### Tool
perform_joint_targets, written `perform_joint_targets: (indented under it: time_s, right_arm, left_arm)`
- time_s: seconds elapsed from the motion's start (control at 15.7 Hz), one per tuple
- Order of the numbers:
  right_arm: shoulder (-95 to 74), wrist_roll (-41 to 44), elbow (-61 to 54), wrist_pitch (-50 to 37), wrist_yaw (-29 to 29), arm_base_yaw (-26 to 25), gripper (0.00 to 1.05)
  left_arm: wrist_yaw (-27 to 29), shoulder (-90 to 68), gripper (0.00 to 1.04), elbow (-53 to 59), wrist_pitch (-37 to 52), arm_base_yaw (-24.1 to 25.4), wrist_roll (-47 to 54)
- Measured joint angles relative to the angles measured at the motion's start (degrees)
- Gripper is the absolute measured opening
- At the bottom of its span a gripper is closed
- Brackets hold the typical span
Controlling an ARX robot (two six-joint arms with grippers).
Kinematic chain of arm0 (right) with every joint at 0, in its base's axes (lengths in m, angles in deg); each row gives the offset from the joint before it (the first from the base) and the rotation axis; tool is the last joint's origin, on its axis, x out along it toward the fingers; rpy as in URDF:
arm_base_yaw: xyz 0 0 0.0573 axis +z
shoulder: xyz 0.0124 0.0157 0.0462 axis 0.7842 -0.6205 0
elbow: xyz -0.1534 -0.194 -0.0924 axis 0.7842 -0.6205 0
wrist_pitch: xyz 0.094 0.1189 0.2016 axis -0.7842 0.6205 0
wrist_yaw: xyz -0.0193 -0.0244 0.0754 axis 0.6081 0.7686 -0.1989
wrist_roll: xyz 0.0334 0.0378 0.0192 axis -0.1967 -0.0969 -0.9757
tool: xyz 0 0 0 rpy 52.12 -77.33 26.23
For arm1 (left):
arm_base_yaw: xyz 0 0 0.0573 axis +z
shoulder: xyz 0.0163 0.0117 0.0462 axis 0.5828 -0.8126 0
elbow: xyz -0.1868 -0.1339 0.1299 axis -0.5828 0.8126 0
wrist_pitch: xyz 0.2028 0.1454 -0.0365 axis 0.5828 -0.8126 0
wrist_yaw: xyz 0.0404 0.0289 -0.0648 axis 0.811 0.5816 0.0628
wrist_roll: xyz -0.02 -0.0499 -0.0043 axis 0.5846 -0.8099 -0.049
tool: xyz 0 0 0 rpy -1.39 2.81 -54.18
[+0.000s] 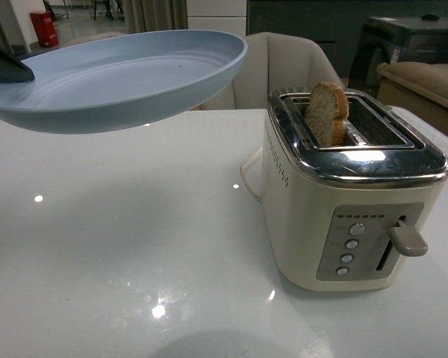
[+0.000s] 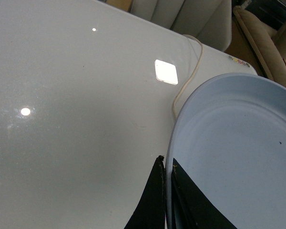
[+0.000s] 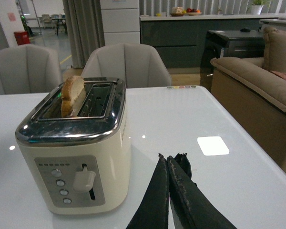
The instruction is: Left arm holds plate, right arm toasts bread
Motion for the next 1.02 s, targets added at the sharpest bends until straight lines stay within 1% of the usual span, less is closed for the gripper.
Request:
perform_joint_targets:
  time_s: [0.06, 0.19, 0.26, 0.7, 0.77, 0.89, 0.96, 1.02]
  right_arm:
    - [0.3, 0.0, 0.0, 0.1, 0.0, 0.0, 0.02]
    - [7.8, 0.0, 0.0, 10.4, -0.1, 0.0, 0.02]
    - [10.5, 0.0, 0.0, 9.9, -0.1, 0.0, 0.02]
    - [10.4, 0.1, 0.0, 10.5, -0.1, 0.0, 0.02]
    - [10.4, 0.1, 0.0, 10.5, -0.1, 0.0, 0.06]
    - [10.4, 0.1, 0.0, 10.5, -0.1, 0.0, 0.35]
    - [10.4, 0.1, 0.0, 10.5, -0.1, 0.0, 0.48]
    - [10.4, 0.1, 0.0, 10.5, -0.1, 0.0, 0.57]
  left_arm:
    - [0.0, 0.0, 0.02, 0.0, 0.0, 0.0, 0.0]
    - [0.0, 0.0, 0.02, 0.0, 0.0, 0.0, 0.0]
    - [0.0, 0.0, 0.02, 0.0, 0.0, 0.0, 0.0]
    - [0.0, 0.0, 0.02, 0.0, 0.0, 0.0, 0.0]
    - [0.0, 0.0, 0.02, 0.0, 0.0, 0.0, 0.0]
    - [0.0, 0.0, 0.02, 0.0, 0.0, 0.0, 0.0]
    - [0.0, 0.0, 0.02, 0.0, 0.0, 0.0, 0.0]
    - [0.0, 0.0, 0.02, 0.0, 0.0, 0.0, 0.0]
